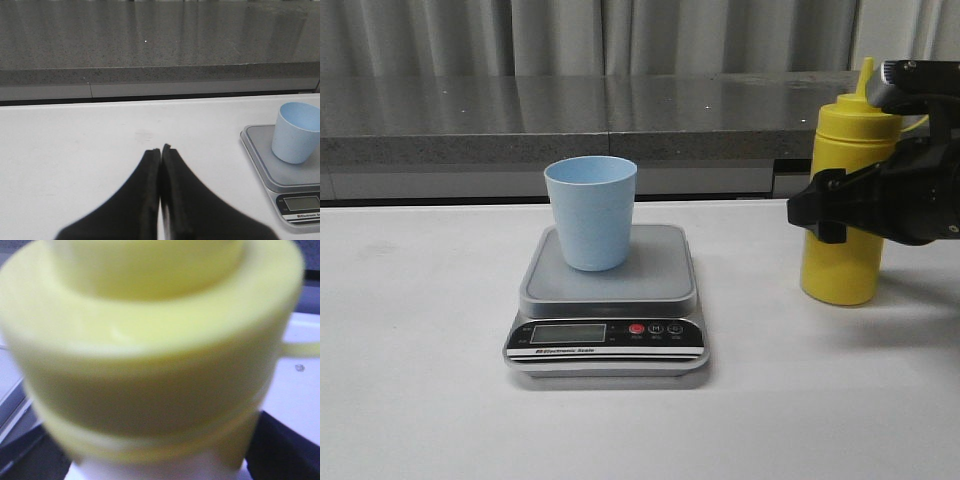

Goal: Pour seasoning into cup on scale with both arms
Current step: 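Lower the yellow bottle onto the table with the right gripper, then open the right gripper and withdraw it from the bottle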

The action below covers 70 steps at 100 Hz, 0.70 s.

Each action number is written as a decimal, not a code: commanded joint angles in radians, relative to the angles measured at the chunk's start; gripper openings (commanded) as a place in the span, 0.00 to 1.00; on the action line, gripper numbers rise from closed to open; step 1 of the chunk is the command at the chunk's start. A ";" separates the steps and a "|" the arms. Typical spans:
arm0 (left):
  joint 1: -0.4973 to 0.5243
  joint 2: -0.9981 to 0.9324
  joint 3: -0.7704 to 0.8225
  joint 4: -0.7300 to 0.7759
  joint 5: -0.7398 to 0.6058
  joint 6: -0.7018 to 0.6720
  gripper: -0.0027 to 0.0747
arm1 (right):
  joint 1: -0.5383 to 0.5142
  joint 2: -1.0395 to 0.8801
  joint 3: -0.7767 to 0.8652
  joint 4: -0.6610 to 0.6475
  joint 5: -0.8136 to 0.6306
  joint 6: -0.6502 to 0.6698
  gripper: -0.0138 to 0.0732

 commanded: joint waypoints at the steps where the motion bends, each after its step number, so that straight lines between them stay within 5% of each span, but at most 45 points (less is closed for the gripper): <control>1: 0.003 0.009 -0.025 -0.006 -0.079 -0.010 0.01 | -0.006 -0.046 -0.006 0.009 -0.087 -0.001 0.90; 48: 0.003 0.009 -0.025 -0.006 -0.079 -0.010 0.01 | -0.006 -0.223 0.159 0.022 -0.092 -0.001 0.89; 60: 0.003 0.009 -0.025 -0.006 -0.079 -0.010 0.01 | -0.006 -0.325 0.227 0.051 -0.069 -0.001 0.75; 70: 0.003 0.009 -0.025 -0.006 -0.079 -0.010 0.01 | -0.006 -0.426 0.278 0.083 -0.031 -0.001 0.53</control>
